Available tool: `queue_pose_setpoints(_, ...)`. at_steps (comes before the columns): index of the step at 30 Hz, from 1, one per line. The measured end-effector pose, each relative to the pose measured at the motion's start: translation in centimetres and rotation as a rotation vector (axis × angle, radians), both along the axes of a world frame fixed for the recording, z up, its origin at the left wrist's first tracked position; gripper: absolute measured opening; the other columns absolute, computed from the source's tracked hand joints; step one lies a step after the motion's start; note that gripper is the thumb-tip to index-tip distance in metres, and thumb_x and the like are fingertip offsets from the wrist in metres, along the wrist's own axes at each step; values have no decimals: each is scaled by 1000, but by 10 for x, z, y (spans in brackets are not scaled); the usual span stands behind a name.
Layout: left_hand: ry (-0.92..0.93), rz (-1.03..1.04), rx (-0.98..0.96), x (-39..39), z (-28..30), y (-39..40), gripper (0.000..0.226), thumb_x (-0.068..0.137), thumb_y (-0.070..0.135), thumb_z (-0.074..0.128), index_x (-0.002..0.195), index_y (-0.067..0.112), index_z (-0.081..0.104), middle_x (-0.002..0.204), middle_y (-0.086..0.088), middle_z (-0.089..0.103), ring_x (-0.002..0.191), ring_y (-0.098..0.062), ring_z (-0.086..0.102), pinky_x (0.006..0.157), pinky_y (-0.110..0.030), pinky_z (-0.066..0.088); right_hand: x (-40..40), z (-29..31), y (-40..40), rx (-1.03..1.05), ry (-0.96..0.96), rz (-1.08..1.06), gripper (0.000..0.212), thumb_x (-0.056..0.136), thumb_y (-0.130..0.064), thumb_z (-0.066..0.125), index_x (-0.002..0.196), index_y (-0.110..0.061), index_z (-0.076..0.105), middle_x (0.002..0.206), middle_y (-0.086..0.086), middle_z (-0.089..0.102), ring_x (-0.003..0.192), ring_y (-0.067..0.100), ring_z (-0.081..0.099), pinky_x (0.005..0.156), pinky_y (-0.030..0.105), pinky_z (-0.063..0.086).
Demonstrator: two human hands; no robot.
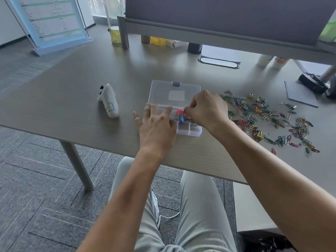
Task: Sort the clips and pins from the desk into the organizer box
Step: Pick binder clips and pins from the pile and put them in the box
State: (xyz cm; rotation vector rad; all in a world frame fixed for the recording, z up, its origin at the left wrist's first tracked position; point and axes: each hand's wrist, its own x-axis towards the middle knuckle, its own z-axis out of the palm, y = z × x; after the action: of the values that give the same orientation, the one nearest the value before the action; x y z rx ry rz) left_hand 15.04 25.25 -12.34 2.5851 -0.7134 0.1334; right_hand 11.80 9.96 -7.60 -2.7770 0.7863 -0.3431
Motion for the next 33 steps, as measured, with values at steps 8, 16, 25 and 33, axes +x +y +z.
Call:
queue_pose_setpoints(8,34,-32,50,-1,11,-18,38,101,34,34,128,33,62,157,-8,32,153,-27,7,117,-68,-2,-9,6,-16,271,-162,-78,17,74,-34,77,65,-20,78,54,-3,66,55,15,60,55,29,47)
queue_pose_setpoints(16,42,-32,13,-4,10,-23,39,101,34,36,134,27,56,155,-12,34,152,-29,11,118,-66,1,-14,1,-24,461,-242,-59,11,77,-33,78,72,-24,82,69,-9,73,63,8,65,66,29,56)
queue_pose_setpoints(25,55,111,-75,5,7,4,42,96,27,39,134,17,52,151,-11,40,149,-27,21,119,-63,7,12,0,1,576,-108,51,11,79,-31,82,73,-21,83,72,1,77,65,16,72,65,29,62)
queue_pose_setpoints(33,34,9,-20,4,7,5,43,99,30,38,141,29,47,159,-9,29,153,-27,12,119,-64,4,22,-6,3,349,-49,11,20,68,-44,87,69,-27,79,62,-6,71,71,16,70,66,32,57)
